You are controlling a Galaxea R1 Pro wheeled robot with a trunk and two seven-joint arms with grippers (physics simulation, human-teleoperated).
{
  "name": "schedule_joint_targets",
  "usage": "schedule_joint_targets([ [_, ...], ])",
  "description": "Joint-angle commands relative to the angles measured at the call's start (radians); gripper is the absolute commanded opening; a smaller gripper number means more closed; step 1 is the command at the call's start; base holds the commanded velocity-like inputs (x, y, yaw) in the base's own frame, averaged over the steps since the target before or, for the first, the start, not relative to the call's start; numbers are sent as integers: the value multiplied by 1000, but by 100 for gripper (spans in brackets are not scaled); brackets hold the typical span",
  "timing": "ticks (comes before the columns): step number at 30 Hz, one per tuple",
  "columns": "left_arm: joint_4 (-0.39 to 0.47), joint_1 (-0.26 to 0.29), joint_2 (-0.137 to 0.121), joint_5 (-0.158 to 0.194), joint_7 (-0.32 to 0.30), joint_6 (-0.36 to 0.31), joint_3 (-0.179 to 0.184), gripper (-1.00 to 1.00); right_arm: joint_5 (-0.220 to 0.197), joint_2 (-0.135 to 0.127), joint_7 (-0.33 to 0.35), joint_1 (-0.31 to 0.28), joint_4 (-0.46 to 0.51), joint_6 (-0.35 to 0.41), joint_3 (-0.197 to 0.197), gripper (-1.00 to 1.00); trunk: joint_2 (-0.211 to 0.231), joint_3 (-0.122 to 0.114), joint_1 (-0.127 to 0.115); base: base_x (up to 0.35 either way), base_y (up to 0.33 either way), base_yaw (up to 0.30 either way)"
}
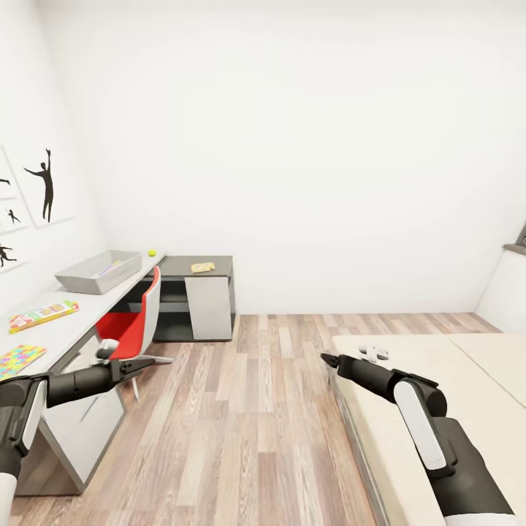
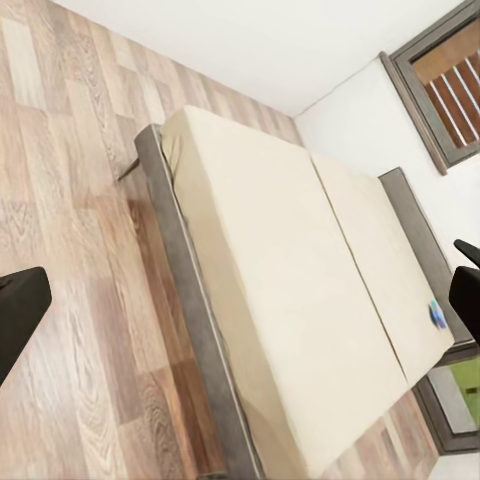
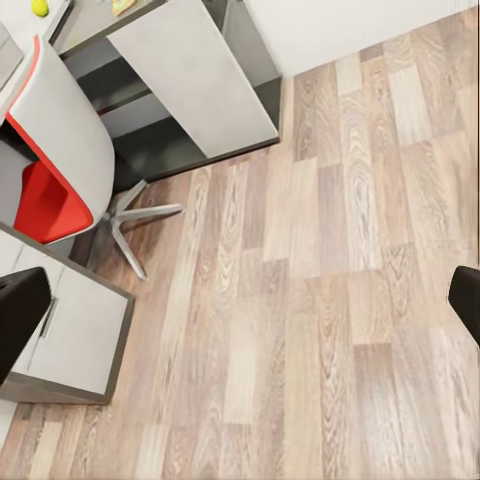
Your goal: Put all the toys in the child's room - the three board games (two on the bed and one on the table), the two jigsaw puzzles on the table, and the tennis ball on the table - inside the toy box on the table in the child's room.
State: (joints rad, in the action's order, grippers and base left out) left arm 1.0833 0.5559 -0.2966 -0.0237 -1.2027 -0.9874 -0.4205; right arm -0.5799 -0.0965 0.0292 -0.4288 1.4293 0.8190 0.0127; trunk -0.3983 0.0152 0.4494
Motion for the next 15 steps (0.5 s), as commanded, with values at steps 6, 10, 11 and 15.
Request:
schedule_joint_targets([
  [6, 0, 1, 0, -2, -4, -10, -1, 100, 1, 0, 3, -1, 0, 5, 1, 100, -2, 2, 1, 0, -258, 0],
  [10, 1, 1, 1, -2, -5, -10, -1, 100, 1, 0, 3, -1, 0, 5, 1, 100, -2, 2, 1, 0, -268, 0],
  [11, 0, 1, 1, -2, -5, -10, -1, 100, 1, 0, 3, -1, 0, 5, 1, 100, -2, 2, 1, 0, -270, 0],
  [15, 1, 1, 1, -2, -5, -10, -1, 100, 1, 0, 3, -1, 0, 5, 1, 100, -2, 2, 1, 0, -271, 0],
])
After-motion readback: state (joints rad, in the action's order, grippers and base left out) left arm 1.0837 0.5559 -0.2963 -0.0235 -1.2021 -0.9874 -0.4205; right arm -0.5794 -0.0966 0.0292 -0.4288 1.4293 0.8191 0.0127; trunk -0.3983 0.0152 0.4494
